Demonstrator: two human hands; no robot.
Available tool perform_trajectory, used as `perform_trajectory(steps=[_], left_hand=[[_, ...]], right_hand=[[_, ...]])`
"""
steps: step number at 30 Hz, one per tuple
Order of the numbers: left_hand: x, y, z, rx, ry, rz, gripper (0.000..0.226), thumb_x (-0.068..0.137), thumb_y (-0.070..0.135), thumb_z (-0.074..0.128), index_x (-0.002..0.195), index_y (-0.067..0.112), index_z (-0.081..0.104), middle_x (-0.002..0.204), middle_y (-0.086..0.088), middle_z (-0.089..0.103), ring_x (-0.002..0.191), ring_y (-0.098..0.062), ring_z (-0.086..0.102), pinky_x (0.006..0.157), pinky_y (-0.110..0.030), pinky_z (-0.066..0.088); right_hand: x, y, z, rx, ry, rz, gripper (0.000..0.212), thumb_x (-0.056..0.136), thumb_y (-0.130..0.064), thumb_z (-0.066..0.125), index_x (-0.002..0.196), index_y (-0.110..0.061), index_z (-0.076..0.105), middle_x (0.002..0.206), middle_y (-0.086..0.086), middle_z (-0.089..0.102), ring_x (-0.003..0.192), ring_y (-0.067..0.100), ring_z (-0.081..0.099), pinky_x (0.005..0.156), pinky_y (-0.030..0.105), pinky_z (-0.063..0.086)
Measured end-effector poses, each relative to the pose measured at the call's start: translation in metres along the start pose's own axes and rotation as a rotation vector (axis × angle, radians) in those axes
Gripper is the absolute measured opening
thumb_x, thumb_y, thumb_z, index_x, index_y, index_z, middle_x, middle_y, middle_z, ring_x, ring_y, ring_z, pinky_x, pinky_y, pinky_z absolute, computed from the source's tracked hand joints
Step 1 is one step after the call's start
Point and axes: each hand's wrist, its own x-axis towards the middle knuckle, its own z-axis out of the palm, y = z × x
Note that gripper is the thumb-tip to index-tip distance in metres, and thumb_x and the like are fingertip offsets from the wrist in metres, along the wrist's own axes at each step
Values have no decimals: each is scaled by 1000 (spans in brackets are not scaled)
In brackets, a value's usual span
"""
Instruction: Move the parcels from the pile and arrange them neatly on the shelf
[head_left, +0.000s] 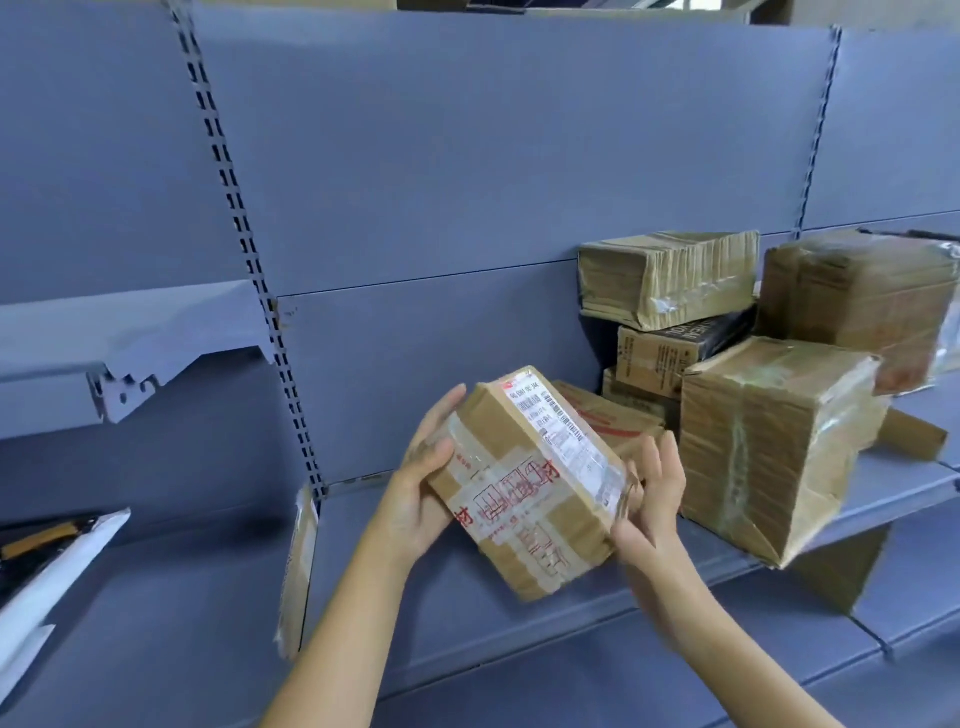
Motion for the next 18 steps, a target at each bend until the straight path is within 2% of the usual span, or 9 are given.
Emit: perform_trajectory(steps=[1, 2, 4, 5, 8, 10, 15, 17, 18], left_hand=[[1, -4, 2, -26, -39, -2, 70, 44, 42, 92, 109, 23, 72, 102, -3, 74, 94, -19, 70, 75, -34, 58], [2, -8, 5, -56, -60, -4, 62, 45, 40, 92, 102, 23, 76, 97, -2, 75, 90, -17, 71, 72, -32, 58], [6, -16, 13, -118, -42, -9, 55, 42, 37, 93, 92, 21, 78, 91, -2, 75, 85, -18, 72, 69, -32, 58], [7, -19, 18, -161, -9, -7, 53, 40, 36, 93, 87, 19, 79, 88, -3, 76, 82, -18, 72, 67, -33, 58], [11, -25, 32, -288, 76, -2, 29, 55, 39, 79, 72, 16, 78, 80, -4, 75, 75, -19, 72, 63, -30, 57], [15, -33, 41, -318, 81, -58, 30, 68, 41, 62, 71, 15, 78, 79, -4, 75, 73, -20, 72, 60, -28, 56], [26, -50, 72, -264, 100, -85, 33, 77, 38, 55, 83, 15, 78, 89, -8, 74, 83, -23, 71, 65, -30, 56], [31, -58, 87, -238, 70, -90, 37, 74, 40, 63, 96, 13, 75, 101, -10, 72, 94, -25, 68, 78, -35, 54], [33, -64, 93, -232, 66, -112, 50, 70, 41, 69, 109, 11, 70, 111, -13, 67, 103, -28, 63, 87, -40, 50]], right_hand=[[-4, 1, -1, 187, 58, 117, 125, 39, -57, 87, 137, -30, 13, 133, -24, 40, 118, -6, 53, 87, 19, 49], [-9, 2, -3, 361, 47, 244, 123, 41, -53, 90, 139, -34, 18, 134, -21, 49, 117, 2, 59, 86, 29, 54], [-16, 1, -10, 565, -34, 412, 106, 57, -37, 89, 143, -34, 28, 141, -1, 54, 124, 26, 57, 85, 51, 55], [-20, -1, -15, 591, -61, 443, 97, 61, -31, 87, 141, -35, 32, 141, 5, 54, 125, 32, 56, 85, 55, 53], [-21, -6, -27, 564, -84, 452, 75, 72, -27, 78, 136, -37, 40, 138, 6, 57, 124, 33, 56, 88, 57, 52], [-20, -9, -35, 544, -113, 430, 76, 71, -30, 83, 134, -37, 42, 137, 6, 57, 125, 34, 55, 90, 56, 51], [-25, -16, -66, 496, 12, 349, 69, 68, -21, 82, 128, -33, 49, 134, 9, 59, 120, 33, 59, 83, 52, 55], [-29, -20, -82, 471, 91, 313, 62, 69, -16, 78, 123, -33, 53, 131, 10, 61, 117, 33, 62, 79, 48, 57], [-31, -23, -91, 466, 132, 293, 61, 69, -15, 77, 123, -32, 53, 130, 11, 61, 116, 33, 62, 78, 47, 57]])
